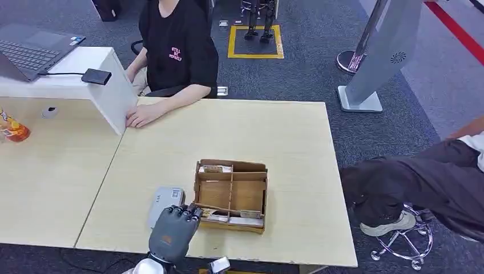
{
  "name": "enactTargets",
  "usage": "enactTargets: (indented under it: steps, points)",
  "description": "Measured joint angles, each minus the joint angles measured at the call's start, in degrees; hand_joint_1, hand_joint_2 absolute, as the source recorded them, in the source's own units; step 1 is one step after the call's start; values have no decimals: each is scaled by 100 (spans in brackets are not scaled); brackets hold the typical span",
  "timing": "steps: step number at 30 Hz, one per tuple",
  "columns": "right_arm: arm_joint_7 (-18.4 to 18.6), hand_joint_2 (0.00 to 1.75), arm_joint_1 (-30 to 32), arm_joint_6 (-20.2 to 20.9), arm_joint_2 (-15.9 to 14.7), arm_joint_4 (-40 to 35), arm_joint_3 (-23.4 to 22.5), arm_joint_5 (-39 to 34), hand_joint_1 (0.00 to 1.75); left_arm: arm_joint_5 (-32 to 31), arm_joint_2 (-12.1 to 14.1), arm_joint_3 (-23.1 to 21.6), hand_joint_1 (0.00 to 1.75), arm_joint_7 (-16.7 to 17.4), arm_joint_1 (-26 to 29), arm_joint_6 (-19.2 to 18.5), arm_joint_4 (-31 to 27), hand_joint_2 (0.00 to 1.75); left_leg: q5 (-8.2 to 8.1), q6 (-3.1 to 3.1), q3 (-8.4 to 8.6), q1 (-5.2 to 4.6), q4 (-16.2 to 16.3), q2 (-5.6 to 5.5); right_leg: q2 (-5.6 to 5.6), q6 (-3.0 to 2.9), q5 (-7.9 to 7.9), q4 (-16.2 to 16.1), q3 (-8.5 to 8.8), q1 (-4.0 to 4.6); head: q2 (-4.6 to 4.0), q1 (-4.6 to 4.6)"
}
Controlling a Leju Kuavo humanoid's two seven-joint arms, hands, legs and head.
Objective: Pass the card to the sensor for recognition and then transmit it.
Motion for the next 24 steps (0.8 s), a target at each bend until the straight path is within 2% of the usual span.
enactTargets:
  steps: [6, 19, 22, 24]
  points:
    - [-15, 0, -51, -17, 0, 31, -18, 123, 0, 0, -2, -204, 175, 44, -684, -103, -411, 175, 5, -3, 2, 0, 0, 0, 0, -3, 5, 1, 2, 0, 0, 0]
    - [-22, 0, -112, -79, -11, 164, -57, 234, 0, 0, 15, -405, 175, 286, -1382, -260, -845, 175, 5, -4, 2, 0, 0, 0, 2, -5, 5, 2, 0, 0, 0, 2]
    - [-22, 0, -141, -122, -26, 230, -63, 271, 0, 0, 15, -409, 175, 258, -1507, -286, -963, 175, 5, -4, 2, 0, 0, 2, 4, -5, 5, 2, 0, 0, 0, 0]
    - [-22, 0, -159, -157, -42, 280, -70, 300, 0, 0, -4, -407, 175, 109, -1527, -295, -1022, 175, 5, -4, 2, 0, 0, 1, 3, -5, 5, 2, 0, 0, 0, 0]
